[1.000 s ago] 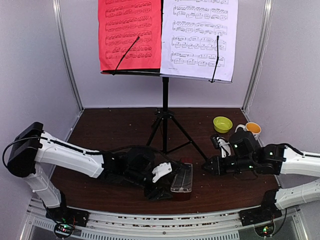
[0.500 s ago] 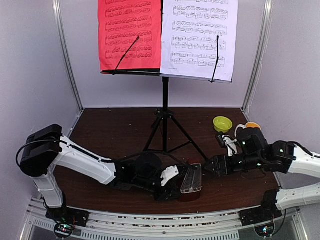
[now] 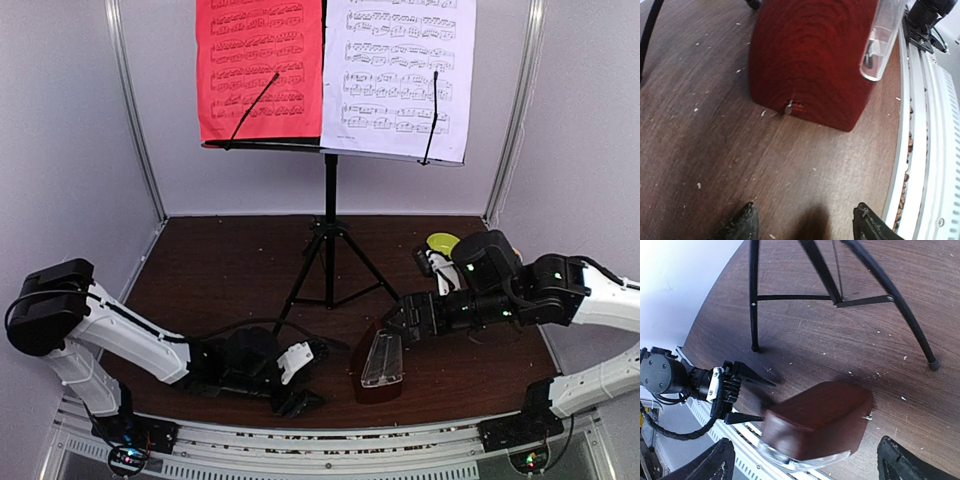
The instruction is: Set up the instrument practice props
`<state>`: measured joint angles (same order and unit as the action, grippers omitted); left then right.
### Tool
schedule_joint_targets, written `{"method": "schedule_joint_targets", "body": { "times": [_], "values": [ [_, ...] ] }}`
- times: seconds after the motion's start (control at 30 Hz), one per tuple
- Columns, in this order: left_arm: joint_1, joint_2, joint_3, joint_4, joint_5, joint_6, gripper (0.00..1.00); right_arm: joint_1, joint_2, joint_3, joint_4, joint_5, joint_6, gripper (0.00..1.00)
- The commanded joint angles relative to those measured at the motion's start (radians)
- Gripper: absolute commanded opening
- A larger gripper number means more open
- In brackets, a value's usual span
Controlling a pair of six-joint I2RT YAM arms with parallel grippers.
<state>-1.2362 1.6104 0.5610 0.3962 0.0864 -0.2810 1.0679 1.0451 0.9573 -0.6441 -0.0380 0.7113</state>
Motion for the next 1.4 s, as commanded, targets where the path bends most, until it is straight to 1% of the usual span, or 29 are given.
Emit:
{"method": "schedule_joint_targets", "body": {
  "times": [0.0,0.1,0.27,0.37,0.43,0.57,0.6,0.63,0.73,0.9,1.07,1.13,1.2,1.37],
  "values": [
    [0.000,-0.044,-0.024,0.071,-0.078,-0.033,0.67,0.074,0.097,0.121,-0.113,0.116,-0.015,1.00],
    [0.000,-0.050,-0.020,0.058,-0.105,-0.035,0.70,0.110,0.184,0.194,-0.182,0.141,-0.015,1.00],
    [0.000,-0.070,-0.035,0.063,-0.148,-0.024,0.76,0.135,0.319,0.259,-0.267,0.182,0.028,1.00],
    [0.000,-0.091,-0.048,0.051,-0.167,-0.010,0.78,0.138,0.366,0.281,-0.277,0.223,0.049,0.96],
    [0.000,-0.105,-0.056,0.041,-0.175,-0.003,0.78,0.139,0.384,0.281,-0.273,0.235,0.058,0.91],
    [0.000,-0.130,-0.071,0.023,-0.198,0.010,0.79,0.138,0.415,0.278,-0.289,0.263,0.083,0.75],
    [0.000,-0.133,-0.073,0.020,-0.201,0.013,0.79,0.138,0.414,0.275,-0.293,0.272,0.090,0.68],
    [0.000,-0.136,-0.073,0.018,-0.203,0.014,0.79,0.139,0.411,0.272,-0.293,0.277,0.095,0.63],
    [0.000,-0.141,-0.069,0.015,-0.202,0.019,0.79,0.136,0.384,0.257,-0.271,0.269,0.087,0.54],
    [0.000,-0.159,-0.072,0.018,-0.165,0.052,0.80,0.126,0.278,0.177,-0.104,0.157,-0.035,0.42],
    [-0.002,-0.191,-0.083,0.022,-0.128,0.113,0.85,0.103,0.155,0.097,0.068,-0.024,-0.187,0.27],
    [-0.011,-0.193,-0.080,0.018,-0.121,0.135,0.88,0.091,0.120,0.070,0.122,-0.081,-0.240,0.24],
    [-0.030,-0.193,-0.077,0.017,-0.113,0.158,0.97,0.078,0.088,0.041,0.169,-0.137,-0.289,0.23],
    [-0.100,-0.222,-0.065,-0.030,-0.141,0.182,0.98,0.058,0.013,-0.025,0.270,-0.234,-0.416,0.19]
  ]
}}
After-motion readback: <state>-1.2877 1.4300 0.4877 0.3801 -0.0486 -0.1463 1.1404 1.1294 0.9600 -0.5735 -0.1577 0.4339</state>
